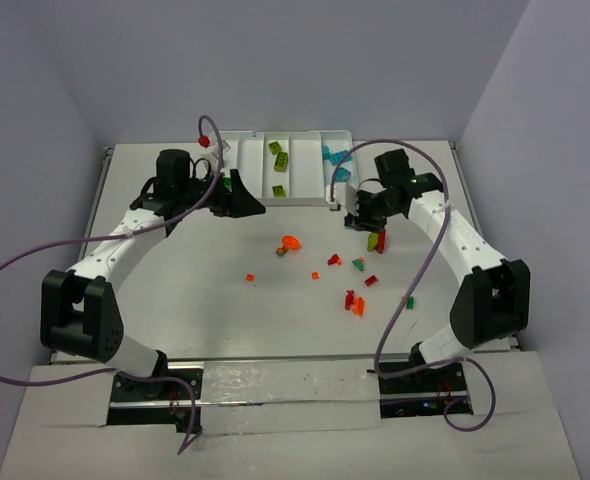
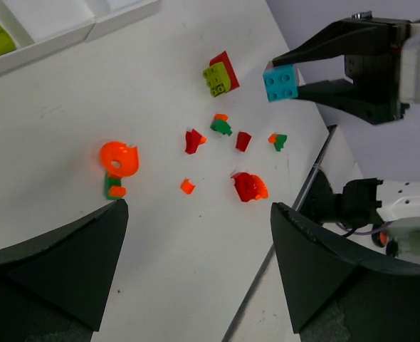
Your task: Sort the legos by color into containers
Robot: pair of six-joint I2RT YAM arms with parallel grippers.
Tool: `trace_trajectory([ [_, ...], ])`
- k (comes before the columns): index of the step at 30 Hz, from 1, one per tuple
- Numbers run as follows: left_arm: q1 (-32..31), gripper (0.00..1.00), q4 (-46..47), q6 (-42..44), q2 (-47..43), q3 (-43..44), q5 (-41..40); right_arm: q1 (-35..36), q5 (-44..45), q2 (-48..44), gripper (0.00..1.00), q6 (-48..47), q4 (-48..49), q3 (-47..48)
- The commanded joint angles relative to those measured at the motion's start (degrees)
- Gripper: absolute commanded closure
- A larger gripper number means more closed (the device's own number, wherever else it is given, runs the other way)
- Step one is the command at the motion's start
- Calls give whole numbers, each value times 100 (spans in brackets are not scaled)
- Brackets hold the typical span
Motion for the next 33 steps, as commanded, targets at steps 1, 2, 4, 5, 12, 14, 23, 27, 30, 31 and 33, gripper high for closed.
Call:
trace_trajectory([
  [1, -417, 8, 600, -890, -41, 270, -13, 898, 33, -326, 100, 2146, 562, 356],
  [2, -501, 7, 657, -999, 0, 307, 0, 1043, 189, -353, 100, 2411, 741, 366],
  [4, -595, 6, 740, -1169, 60, 370, 69, 1338, 370, -331, 100, 2839, 797, 475],
  [5, -645, 6, 836, -1339, 132, 389, 137, 1536, 485, -305, 100, 2978, 807, 537],
  [12, -797, 7, 1104, -1776, 480, 409, 363, 2045, 556, -291, 100, 3514, 873, 791],
  [14, -829, 8, 1104, -1793, 545, 391, 357, 2114, 517, -258, 100, 3583, 840, 870],
  [23, -1021, 10, 1184, -1889, 633, 452, 428, 2299, 509, -126, 100, 3732, 773, 1072],
  [27, -1052, 13, 1392, -2020, 598, 314, 601, 2328, 577, -86, 100, 3750, 779, 1081],
  [30, -1095, 18, 1512, -2086, 603, 263, 673, 2334, 614, -74, 100, 3772, 804, 1081],
  [31, -1113, 21, 1518, -2090, 610, 258, 683, 2334, 621, -75, 100, 3786, 828, 1081],
  [33, -1171, 24, 1514, -2090, 656, 262, 690, 2334, 608, -88, 100, 3805, 860, 1092],
])
